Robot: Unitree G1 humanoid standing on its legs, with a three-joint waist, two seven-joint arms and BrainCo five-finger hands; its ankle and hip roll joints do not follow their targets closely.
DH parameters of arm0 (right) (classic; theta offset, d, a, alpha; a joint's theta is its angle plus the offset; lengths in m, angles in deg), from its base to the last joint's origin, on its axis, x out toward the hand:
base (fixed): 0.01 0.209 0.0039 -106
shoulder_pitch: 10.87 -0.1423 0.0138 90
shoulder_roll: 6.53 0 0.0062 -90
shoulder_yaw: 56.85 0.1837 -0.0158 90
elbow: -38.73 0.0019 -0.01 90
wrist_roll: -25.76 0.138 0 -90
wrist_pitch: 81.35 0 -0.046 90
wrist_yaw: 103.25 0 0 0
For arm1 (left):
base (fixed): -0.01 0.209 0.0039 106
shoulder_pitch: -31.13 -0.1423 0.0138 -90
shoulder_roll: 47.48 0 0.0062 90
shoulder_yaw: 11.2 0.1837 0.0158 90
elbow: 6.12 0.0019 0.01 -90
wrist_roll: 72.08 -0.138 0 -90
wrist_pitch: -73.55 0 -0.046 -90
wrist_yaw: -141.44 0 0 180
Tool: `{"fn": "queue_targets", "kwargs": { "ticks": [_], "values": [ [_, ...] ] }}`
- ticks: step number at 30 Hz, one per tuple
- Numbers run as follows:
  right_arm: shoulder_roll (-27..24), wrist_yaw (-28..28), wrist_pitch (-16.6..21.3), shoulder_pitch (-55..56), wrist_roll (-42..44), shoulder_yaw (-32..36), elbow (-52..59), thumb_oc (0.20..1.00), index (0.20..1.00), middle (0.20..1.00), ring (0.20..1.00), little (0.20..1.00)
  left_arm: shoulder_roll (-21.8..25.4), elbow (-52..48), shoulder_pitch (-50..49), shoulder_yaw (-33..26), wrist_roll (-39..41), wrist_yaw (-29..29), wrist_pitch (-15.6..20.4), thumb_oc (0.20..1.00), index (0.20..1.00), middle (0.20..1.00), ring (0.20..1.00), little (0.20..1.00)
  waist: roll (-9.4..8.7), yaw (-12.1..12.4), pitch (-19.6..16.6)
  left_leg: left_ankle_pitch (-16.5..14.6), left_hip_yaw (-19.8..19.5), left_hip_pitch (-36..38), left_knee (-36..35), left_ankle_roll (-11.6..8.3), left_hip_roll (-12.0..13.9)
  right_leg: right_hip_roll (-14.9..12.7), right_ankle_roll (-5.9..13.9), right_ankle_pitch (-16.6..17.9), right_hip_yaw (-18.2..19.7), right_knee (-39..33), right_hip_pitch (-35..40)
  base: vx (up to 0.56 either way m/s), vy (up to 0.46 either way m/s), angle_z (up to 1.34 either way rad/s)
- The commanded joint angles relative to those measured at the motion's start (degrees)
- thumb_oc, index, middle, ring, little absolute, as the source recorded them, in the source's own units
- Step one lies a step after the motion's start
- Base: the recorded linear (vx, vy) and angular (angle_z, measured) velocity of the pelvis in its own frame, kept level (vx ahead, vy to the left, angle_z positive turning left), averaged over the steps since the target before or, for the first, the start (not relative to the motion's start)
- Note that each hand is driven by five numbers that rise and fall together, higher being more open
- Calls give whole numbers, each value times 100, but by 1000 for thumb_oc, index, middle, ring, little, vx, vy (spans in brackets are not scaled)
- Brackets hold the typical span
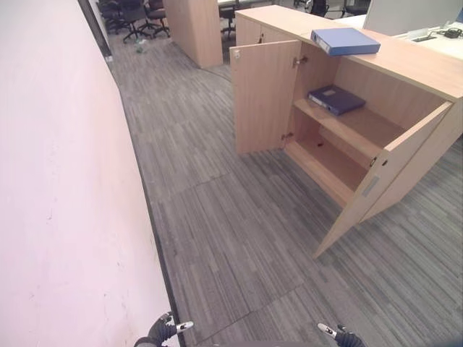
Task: Put the empty folder in the office cabinet
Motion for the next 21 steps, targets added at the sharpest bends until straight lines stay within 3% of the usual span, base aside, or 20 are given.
{"fn": "queue_targets", "kwargs": {
  "ticks": [1,21],
  "values": [
    [9,29,127,-248,70,-5,-131,1000,1000,1000,1000,1000,75,158,276,50,119,12,181,1000,1000,1000,1000,1000,-243,44,33,14,-310,53,-272,-507,543,-736,794,-7,149,26,128,0,0,0],
    [-16,30,123,-253,43,-44,-189,1000,1000,1000,1000,1000,63,152,298,79,149,13,175,1000,1000,1000,1000,1000,-241,47,32,38,-334,69,-272,-540,614,-641,743,-67,134,26,167,0,0,0]
  ]
}}
